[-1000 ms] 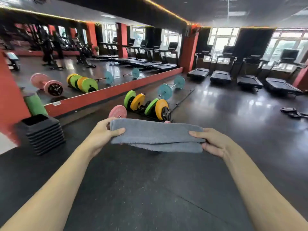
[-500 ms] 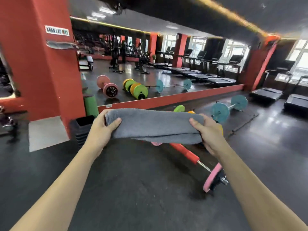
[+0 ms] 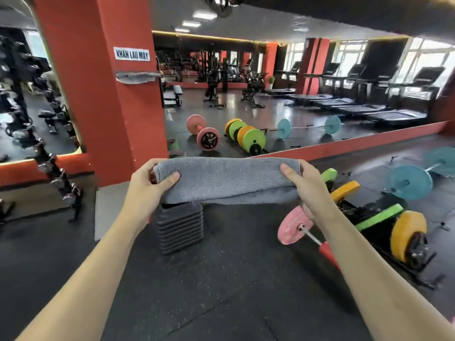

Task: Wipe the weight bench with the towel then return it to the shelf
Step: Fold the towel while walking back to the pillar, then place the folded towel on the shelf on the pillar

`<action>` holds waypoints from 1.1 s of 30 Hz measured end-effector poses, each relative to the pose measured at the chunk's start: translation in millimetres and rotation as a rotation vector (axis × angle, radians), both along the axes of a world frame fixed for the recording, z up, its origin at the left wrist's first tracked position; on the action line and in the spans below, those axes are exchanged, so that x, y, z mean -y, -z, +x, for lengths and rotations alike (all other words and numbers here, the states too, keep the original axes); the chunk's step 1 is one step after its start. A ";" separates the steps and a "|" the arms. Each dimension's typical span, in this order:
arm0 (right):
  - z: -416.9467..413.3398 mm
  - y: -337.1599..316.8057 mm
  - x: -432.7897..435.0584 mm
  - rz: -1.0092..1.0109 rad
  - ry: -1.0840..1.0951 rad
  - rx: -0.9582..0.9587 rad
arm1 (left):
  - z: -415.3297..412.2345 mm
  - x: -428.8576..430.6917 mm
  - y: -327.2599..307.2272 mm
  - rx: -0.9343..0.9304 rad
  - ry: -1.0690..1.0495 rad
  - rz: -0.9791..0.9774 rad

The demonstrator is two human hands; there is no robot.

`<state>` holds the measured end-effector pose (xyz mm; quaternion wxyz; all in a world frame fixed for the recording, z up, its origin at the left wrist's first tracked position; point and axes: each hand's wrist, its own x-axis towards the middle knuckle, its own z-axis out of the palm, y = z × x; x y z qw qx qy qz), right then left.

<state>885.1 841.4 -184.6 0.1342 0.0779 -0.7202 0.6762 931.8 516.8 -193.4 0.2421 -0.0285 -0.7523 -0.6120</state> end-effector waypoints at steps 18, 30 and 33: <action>-499.5 -44.7 260.1 0.000 -0.242 -0.072 | -411.6 226.0 -36.6 -0.086 -0.289 0.002; -763.5 -76.5 469.1 -0.207 -0.366 0.003 | -670.4 428.3 -71.7 -0.145 -0.384 -0.024; -827.0 -104.8 509.7 -0.235 -0.377 0.001 | -736.0 470.5 -101.7 -0.165 -0.407 -0.016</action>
